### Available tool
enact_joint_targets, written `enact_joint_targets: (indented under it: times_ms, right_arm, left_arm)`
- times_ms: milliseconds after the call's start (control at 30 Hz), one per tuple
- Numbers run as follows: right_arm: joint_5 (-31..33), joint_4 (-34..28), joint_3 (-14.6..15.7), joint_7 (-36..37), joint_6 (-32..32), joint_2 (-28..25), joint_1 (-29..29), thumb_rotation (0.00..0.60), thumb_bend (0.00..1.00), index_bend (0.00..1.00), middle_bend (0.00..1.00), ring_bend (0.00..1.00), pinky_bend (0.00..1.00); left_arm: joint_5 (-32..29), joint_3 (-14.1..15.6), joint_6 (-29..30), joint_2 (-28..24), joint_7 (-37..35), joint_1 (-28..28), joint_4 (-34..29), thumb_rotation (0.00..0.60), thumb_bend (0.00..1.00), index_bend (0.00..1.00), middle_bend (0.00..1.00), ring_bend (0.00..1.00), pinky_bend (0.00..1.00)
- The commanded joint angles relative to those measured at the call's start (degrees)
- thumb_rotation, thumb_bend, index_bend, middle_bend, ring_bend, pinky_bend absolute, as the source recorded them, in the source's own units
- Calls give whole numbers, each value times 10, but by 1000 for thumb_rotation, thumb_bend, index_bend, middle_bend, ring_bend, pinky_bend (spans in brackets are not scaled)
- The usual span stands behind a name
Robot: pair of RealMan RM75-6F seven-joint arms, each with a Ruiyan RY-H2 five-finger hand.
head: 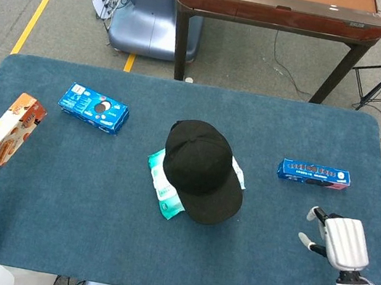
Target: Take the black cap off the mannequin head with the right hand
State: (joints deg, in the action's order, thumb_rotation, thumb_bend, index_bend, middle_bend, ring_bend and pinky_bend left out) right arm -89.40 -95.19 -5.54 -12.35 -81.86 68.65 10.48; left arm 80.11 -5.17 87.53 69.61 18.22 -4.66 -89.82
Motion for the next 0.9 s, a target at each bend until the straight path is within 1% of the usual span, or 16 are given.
enact_joint_targets:
  times_ms: [33, 167, 300, 733, 900]
  right_arm:
    - [-15, -12, -6, -20, 18, 12, 22, 600, 0, 522, 950, 813, 897]
    - [-22, -11, -11, -32, 38, 31, 45, 600, 0, 499, 988, 850, 922]
    - [-26, -3, -16, -31, 48, 53, 63, 600, 0, 491, 1000, 871, 932]
    - [-78, 58, -15, 12, 27, 136, 102, 600, 0, 491, 1000, 940, 975]
    - [-83, 74, -13, 16, 33, 157, 115, 600, 0, 491, 1000, 951, 982]
  left_arm:
    - [-2, 0, 0, -1, -1, 1, -1, 600, 227, 345, 349, 224, 458]
    - [-3, 0, 1, -4, -3, 2, -4, 600, 228, 346, 349, 224, 458]
    - [-7, -2, 0, -6, -9, 3, -6, 600, 227, 347, 349, 222, 463]
    - [-12, -4, 3, -9, -11, 6, -9, 600, 227, 347, 349, 220, 466]
    - [-12, -4, 4, -11, -12, 7, -11, 600, 227, 347, 349, 220, 466]
